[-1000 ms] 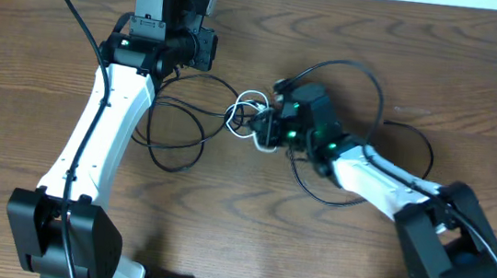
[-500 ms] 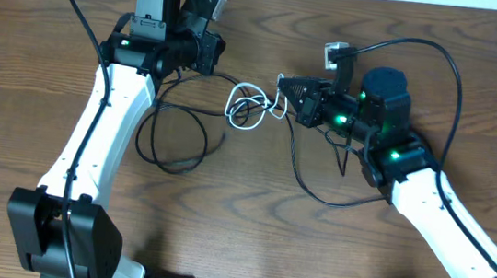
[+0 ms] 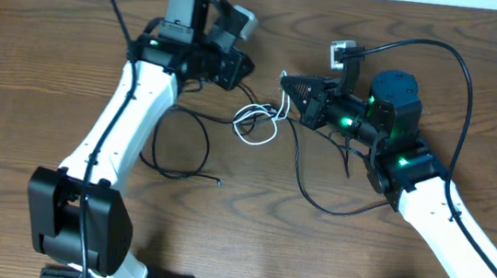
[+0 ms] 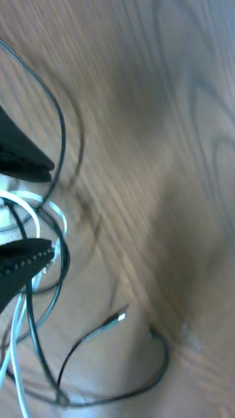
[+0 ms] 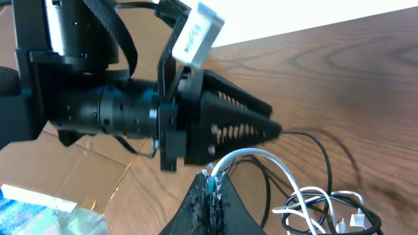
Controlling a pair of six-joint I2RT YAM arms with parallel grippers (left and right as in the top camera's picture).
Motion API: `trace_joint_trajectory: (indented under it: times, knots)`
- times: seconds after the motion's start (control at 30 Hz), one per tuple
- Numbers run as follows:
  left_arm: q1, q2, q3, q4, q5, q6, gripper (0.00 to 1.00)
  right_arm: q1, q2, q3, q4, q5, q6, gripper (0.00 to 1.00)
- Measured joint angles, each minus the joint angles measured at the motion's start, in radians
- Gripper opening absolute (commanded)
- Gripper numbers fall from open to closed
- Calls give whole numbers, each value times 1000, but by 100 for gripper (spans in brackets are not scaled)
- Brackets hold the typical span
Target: Untangle cables
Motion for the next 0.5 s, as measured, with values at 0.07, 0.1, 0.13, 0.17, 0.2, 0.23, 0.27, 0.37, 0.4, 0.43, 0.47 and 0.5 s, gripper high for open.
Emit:
trace_joint_trajectory:
  times: [0.07,0.1,0.13,0.17,0.2,0.23,0.27,0.37,0.4,0.43,0.47,0.5]
  knots:
    - [-20,0,0,-5,5,13,52,0,0,0,0,9,-2,1]
    - [-30,0,0,-6,6,16,53,0,0,0,0,12,-3,1]
    - [-37,0,0,-5,5,18,54,0,0,0,0,16,-3,1]
    - [-43,0,0,-6,5,21,54,0,0,0,0,19,-3,1]
    - [-48,0,0,-6,5,23,54,0,0,0,0,19,-3,1]
    - [-53,0,0,-6,5,26,54,0,0,0,0,20,-3,1]
    - [-54,0,0,-6,5,26,54,-1,0,0,0,20,-3,1]
    - [-56,2,0,-6,5,32,54,-9,0,0,2,23,-4,1]
    - [-56,5,0,-6,5,33,54,-13,0,0,1,23,-4,1]
    - [-56,10,0,-6,5,33,54,-17,0,0,2,24,-4,1]
    - [-56,16,0,-6,5,33,54,-21,0,0,2,24,-5,1]
    - [-56,25,0,-7,5,33,54,-26,0,0,4,24,-5,1]
